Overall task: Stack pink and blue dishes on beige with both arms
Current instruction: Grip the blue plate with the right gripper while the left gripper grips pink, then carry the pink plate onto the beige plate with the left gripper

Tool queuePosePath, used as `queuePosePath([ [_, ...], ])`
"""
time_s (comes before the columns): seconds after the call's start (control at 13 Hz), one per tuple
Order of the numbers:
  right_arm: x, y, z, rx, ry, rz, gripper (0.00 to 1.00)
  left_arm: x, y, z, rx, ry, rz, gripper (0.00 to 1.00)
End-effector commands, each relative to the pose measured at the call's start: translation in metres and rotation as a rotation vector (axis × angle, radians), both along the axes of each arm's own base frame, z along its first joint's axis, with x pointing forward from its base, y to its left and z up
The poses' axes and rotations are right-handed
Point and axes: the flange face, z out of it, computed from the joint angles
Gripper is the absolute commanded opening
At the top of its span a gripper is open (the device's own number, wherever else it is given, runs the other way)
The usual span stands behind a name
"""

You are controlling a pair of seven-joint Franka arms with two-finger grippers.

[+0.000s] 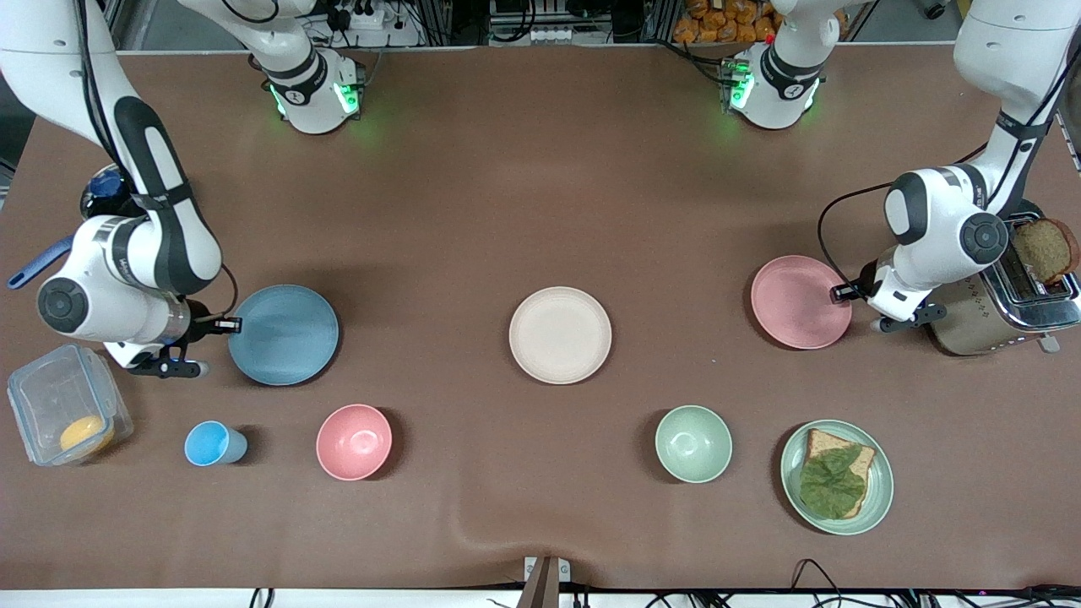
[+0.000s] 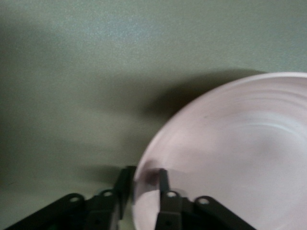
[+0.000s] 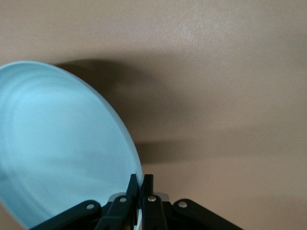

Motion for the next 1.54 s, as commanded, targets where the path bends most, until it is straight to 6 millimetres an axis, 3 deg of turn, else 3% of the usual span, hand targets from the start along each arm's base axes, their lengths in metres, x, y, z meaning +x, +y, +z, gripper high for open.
queuePosePath([
  [0.0, 0.003, 0.002, 0.025, 0.001, 0.013, -0.011, 0.00, 0.003, -0.010, 0.008, 0.003, -0.028, -0.039, 0.00],
  [0.15, 0.008, 0.003, 0.045, 0.006, 0.015, -0.004, 0.00, 0.011, -0.027, 0.032, 0.004, -0.070, -0.061, 0.00],
  [0.38, 0.020, 0.004, 0.088, 0.022, 0.069, -0.001, 0.00, 0.023, -0.079, 0.073, -0.010, -0.143, -0.121, 0.00],
  [0.62, 0.026, 0.006, 0.122, 0.061, 0.107, -0.010, 0.00, 0.041, -0.118, 0.104, -0.027, -0.179, -0.115, 0.00],
  [0.92, 0.031, 0.006, 0.150, 0.068, 0.127, -0.009, 0.00, 0.065, -0.221, 0.152, -0.098, -0.148, 0.043, 0.00],
  [1.0, 0.032, 0.007, 0.152, 0.073, 0.127, -0.012, 0.00, 0.065, -0.248, 0.157, -0.118, -0.140, 0.072, 0.00],
  [1.31, 0.037, 0.016, 0.164, 0.116, 0.108, -0.026, 0.00, 0.050, -0.377, 0.141, -0.185, -0.070, 0.159, 0.00],
  [1.46, 0.038, 0.024, 0.163, 0.121, 0.110, -0.023, 0.00, 0.044, -0.413, 0.134, -0.196, -0.052, 0.171, 0.00],
])
